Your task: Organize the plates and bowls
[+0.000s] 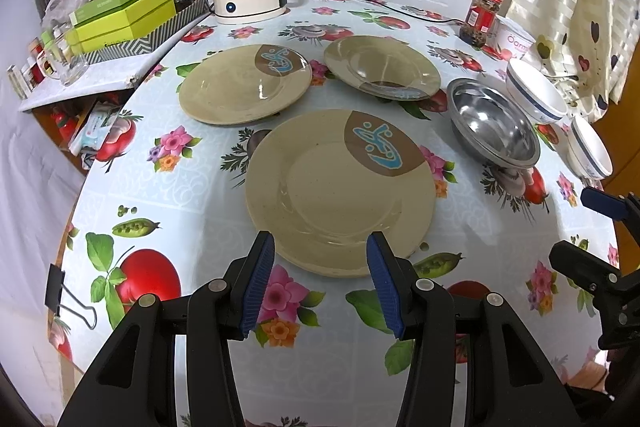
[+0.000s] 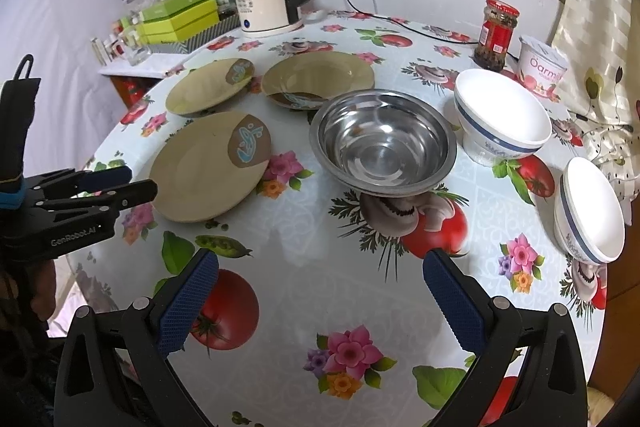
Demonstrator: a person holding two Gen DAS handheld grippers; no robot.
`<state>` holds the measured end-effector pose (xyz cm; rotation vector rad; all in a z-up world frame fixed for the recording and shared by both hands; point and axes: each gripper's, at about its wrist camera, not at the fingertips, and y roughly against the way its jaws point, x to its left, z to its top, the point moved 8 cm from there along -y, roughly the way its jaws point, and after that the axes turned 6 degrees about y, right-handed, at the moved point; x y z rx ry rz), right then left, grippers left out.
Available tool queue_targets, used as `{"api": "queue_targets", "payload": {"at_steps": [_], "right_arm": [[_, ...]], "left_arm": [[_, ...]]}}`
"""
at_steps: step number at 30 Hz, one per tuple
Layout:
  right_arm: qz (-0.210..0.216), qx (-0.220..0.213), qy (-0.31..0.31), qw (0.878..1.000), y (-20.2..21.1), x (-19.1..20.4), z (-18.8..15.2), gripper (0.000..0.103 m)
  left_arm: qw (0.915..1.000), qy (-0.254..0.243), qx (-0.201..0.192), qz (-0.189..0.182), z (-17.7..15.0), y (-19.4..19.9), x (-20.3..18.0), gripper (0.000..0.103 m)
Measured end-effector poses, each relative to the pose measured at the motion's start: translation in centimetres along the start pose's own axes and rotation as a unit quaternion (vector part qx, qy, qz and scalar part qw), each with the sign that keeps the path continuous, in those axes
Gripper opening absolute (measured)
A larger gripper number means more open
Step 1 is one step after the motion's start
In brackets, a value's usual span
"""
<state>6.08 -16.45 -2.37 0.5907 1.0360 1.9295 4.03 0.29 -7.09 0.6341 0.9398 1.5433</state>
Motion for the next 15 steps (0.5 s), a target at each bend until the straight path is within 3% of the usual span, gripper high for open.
{"api": "queue_targets", "payload": {"at_steps": [15], "right_arm": [[0.012, 0.003, 0.010, 1.000, -0.46, 0.82, 0.02, 0.103]], "left_arm": [[1.0000, 0.001, 0.005, -0.007, -0.35, -0.27, -0.11, 0.049]]}}
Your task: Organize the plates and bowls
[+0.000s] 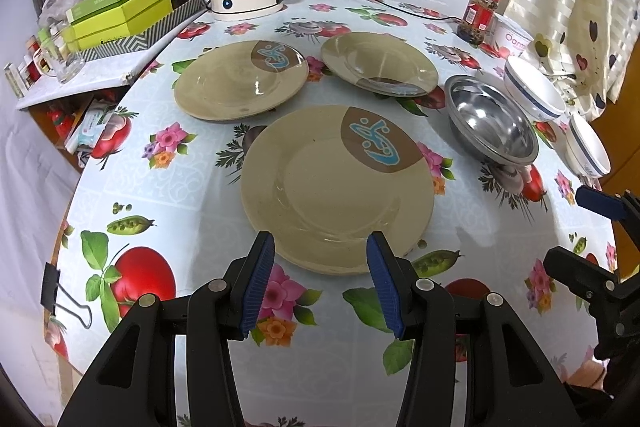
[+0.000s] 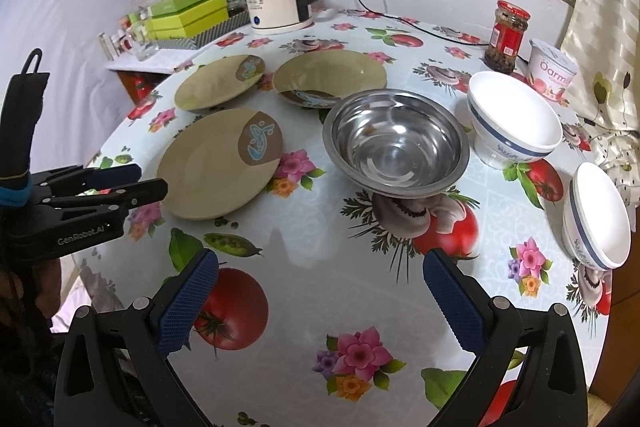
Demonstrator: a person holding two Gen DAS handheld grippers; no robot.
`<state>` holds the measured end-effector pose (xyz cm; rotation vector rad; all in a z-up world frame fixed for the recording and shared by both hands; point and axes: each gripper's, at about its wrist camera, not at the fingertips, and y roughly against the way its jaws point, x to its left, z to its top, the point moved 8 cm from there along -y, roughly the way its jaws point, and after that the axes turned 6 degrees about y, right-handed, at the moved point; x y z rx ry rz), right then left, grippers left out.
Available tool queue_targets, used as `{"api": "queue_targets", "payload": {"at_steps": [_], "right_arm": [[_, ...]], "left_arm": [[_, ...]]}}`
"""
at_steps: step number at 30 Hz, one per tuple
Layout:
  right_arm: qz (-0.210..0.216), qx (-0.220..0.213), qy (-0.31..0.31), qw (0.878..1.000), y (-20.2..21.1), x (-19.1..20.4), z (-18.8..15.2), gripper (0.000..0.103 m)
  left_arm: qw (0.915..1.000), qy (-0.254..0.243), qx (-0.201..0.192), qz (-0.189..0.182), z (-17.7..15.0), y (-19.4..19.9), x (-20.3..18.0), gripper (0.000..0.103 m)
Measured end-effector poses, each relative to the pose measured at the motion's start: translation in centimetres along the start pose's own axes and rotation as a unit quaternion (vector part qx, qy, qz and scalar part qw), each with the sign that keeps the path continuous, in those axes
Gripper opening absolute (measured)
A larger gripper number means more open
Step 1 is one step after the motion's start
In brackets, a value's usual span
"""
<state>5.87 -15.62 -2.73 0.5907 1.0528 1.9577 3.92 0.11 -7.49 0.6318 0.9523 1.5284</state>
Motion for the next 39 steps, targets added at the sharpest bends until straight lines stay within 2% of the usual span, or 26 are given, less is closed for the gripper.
{"api": "queue_targets", "payload": {"at_steps": [39], "right_arm": [[0.006, -0.005, 0.009, 1.000, 0.18, 0.84, 0.37, 0.103]], "left_arm": [[0.9999, 0.007, -0.007, -0.006, 0.03, 0.19, 0.27, 0.049]]}}
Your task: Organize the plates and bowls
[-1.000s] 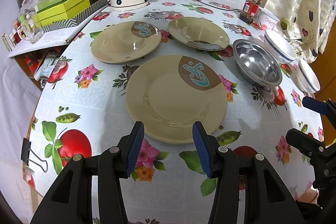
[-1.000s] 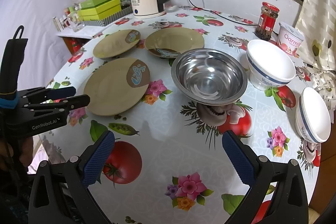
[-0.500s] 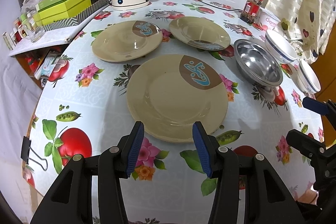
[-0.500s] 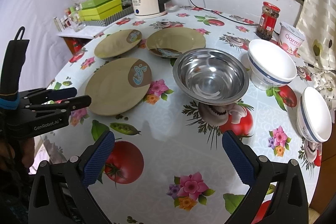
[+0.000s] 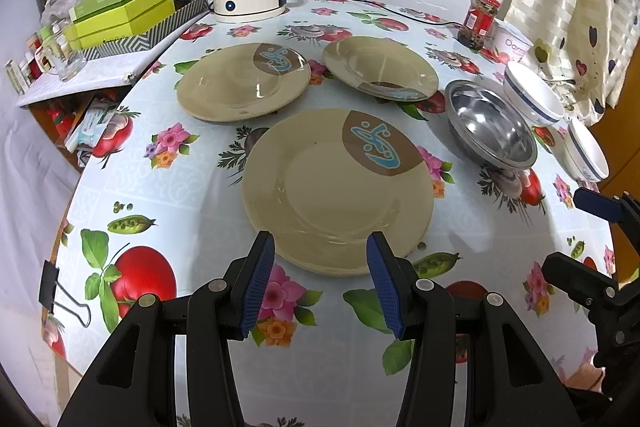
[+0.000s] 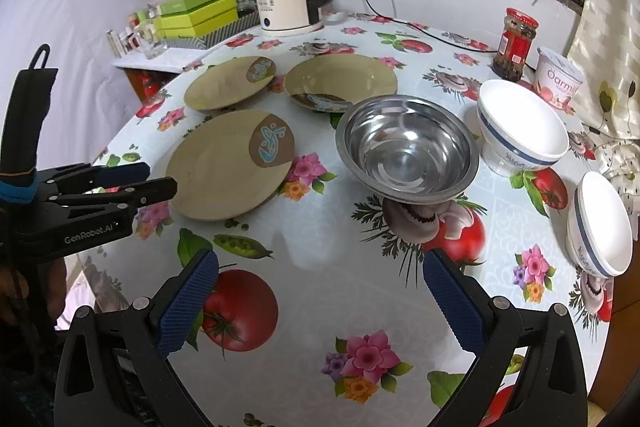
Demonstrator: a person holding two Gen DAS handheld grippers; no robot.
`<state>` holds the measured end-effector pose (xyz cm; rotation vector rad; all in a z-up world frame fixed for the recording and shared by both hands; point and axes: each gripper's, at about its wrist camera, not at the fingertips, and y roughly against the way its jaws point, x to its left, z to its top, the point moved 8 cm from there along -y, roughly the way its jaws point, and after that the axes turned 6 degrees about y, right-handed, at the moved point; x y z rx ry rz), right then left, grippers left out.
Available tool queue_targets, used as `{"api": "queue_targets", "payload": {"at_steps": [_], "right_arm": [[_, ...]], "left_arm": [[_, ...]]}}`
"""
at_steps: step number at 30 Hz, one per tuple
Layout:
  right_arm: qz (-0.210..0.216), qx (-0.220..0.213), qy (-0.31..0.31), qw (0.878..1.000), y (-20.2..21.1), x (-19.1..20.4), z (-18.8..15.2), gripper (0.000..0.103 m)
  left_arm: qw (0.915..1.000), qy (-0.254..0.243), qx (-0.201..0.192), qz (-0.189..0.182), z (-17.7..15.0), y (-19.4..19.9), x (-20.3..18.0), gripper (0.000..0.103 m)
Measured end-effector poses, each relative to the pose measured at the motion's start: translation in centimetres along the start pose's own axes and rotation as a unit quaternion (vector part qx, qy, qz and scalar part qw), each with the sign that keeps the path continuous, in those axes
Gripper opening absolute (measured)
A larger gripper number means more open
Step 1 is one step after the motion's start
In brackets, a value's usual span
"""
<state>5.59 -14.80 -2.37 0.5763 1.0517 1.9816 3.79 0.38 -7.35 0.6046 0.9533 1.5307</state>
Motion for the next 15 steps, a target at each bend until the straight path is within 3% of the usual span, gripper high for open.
{"api": "queue_targets", "payload": {"at_steps": [15], "right_arm": [[0.001, 0.002, 0.004, 1.000, -0.05, 0.14, 0.03, 0.103]], "left_arm": [[1.0000, 0.004, 0.000, -0.002, -0.09, 0.04, 0.29, 0.049]]}}
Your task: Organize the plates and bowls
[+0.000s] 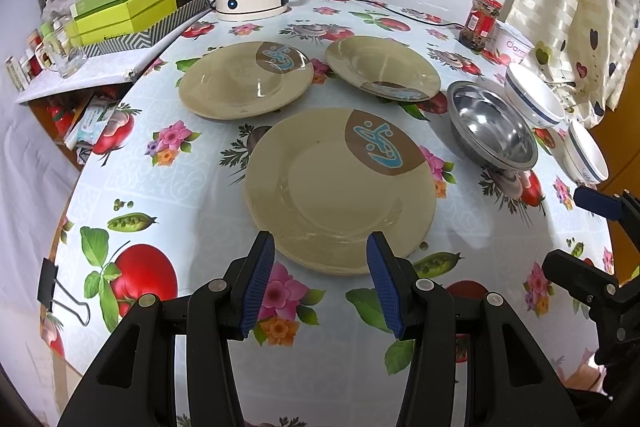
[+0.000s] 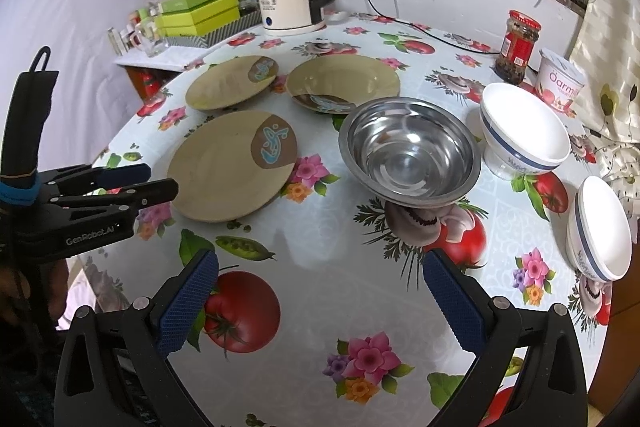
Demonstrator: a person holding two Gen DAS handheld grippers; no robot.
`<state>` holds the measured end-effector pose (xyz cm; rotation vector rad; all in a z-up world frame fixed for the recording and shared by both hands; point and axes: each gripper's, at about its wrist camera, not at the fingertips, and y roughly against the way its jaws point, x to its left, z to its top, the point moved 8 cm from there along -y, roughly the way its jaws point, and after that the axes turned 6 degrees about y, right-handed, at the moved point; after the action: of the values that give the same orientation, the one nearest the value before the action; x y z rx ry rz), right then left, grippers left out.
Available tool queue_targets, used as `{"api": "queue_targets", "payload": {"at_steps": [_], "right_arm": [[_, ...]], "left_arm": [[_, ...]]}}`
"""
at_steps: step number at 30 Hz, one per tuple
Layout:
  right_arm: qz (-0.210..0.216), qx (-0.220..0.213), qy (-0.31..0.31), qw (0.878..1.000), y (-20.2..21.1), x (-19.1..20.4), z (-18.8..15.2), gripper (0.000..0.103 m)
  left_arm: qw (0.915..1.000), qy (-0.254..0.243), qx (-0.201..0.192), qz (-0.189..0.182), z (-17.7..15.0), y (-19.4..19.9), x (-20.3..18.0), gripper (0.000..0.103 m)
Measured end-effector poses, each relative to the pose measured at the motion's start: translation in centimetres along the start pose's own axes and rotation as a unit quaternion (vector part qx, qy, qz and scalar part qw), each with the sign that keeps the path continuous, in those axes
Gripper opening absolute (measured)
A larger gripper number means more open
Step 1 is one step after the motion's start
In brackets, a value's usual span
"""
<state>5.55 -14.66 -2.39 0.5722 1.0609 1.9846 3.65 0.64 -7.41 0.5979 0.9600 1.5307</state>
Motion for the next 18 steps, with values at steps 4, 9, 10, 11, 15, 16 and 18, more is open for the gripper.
{"api": "queue_targets", "payload": {"at_steps": [4, 9, 10, 11, 15, 16, 18], "right_arm": [[-0.004, 0.001, 0.002, 1.000, 0.09, -0.05, 0.23, 0.103], [-0.003, 0.003, 0.002, 1.000, 0.10, -0.04, 0.29, 0.103], [-0.004, 0.002, 0.003, 1.000, 0.14, -0.02, 0.30, 0.103], [-0.004, 0.002, 0.003, 1.000, 0.08, -0.06, 0.38, 0.103], [-0.003, 0.002, 0.004, 1.000, 0.09, -0.02, 0.47, 0.103], [-0.003, 0.002, 0.005, 1.000, 0.14, -0.02, 0.57, 0.103], [-0.003, 0.001, 0.007, 1.000, 0.10, 0.03, 0.79, 0.103]], "left_arm": [[1.0000, 0.001, 0.000, 0.003, 0.05, -0.04, 0.13, 0.049], [1.0000, 0.001, -0.002, 0.000, 0.22, -0.01, 0.13, 0.049], [1.0000, 0.001, -0.002, 0.000, 0.26, 0.00, 0.16, 0.049], [1.0000, 0.002, -0.003, -0.001, 0.29, 0.04, 0.15, 0.049], [1.0000, 0.005, -0.003, -0.005, 0.44, 0.10, 0.09, 0.049], [1.0000, 0.005, -0.004, -0.005, 0.47, 0.12, 0.09, 0.049], [1.0000, 0.005, -0.005, -0.005, 0.53, 0.15, 0.05, 0.049]]}}
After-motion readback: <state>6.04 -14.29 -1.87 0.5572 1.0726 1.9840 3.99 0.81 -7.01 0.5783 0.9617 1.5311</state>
